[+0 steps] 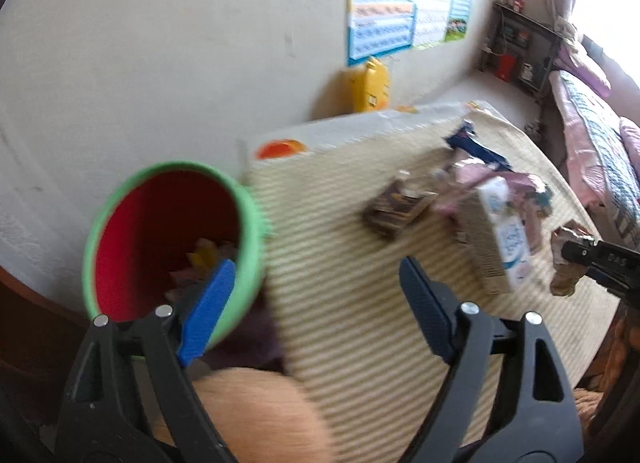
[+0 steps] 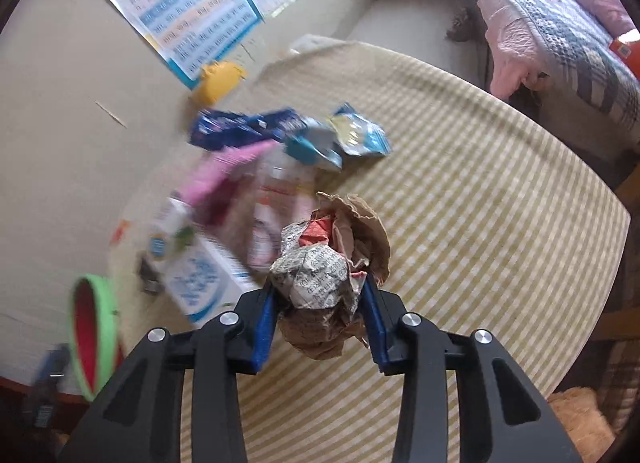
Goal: Collect trash
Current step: 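Grasp the crumpled newspaper ball with the right gripper while the left grasps the white milk carton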
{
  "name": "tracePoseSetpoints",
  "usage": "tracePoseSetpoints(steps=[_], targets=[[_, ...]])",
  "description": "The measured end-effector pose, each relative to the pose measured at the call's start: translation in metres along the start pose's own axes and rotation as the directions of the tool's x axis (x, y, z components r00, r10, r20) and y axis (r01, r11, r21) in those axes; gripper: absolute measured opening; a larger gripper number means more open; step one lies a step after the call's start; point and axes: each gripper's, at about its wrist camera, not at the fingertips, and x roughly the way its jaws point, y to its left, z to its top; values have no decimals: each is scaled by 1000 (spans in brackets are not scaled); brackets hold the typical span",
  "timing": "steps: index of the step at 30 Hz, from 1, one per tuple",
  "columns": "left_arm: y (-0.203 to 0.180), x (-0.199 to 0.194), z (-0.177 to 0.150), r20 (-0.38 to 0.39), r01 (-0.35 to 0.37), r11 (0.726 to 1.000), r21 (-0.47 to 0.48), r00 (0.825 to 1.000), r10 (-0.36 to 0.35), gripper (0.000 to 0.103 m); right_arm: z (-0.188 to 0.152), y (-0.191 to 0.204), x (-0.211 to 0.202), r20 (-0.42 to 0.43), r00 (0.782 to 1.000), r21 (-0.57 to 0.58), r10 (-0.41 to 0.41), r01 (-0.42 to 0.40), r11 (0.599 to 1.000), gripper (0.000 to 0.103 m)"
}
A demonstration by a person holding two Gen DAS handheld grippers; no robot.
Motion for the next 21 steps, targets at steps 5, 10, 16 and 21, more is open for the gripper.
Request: tracePoseSetpoints(steps=[5, 10, 16, 21], targets=[[-57, 19, 8, -42, 56, 998, 19, 998, -55, 82, -5, 5, -26, 47, 999, -48, 4, -1, 999, 37], [-107, 36, 16, -77, 60, 998, 18, 995, -58, 82, 0, -2, -42, 90, 996, -32, 8, -5, 999, 38], [-153, 57, 18, -93, 9, 998, 61, 996, -3, 82, 4, -11, -60, 139, 990, -32, 3, 2, 999, 38], [-170, 77, 22, -95, -71, 992, 105, 992, 81, 84, 6, -18, -68, 145, 989, -3, 37, -36, 999, 39]])
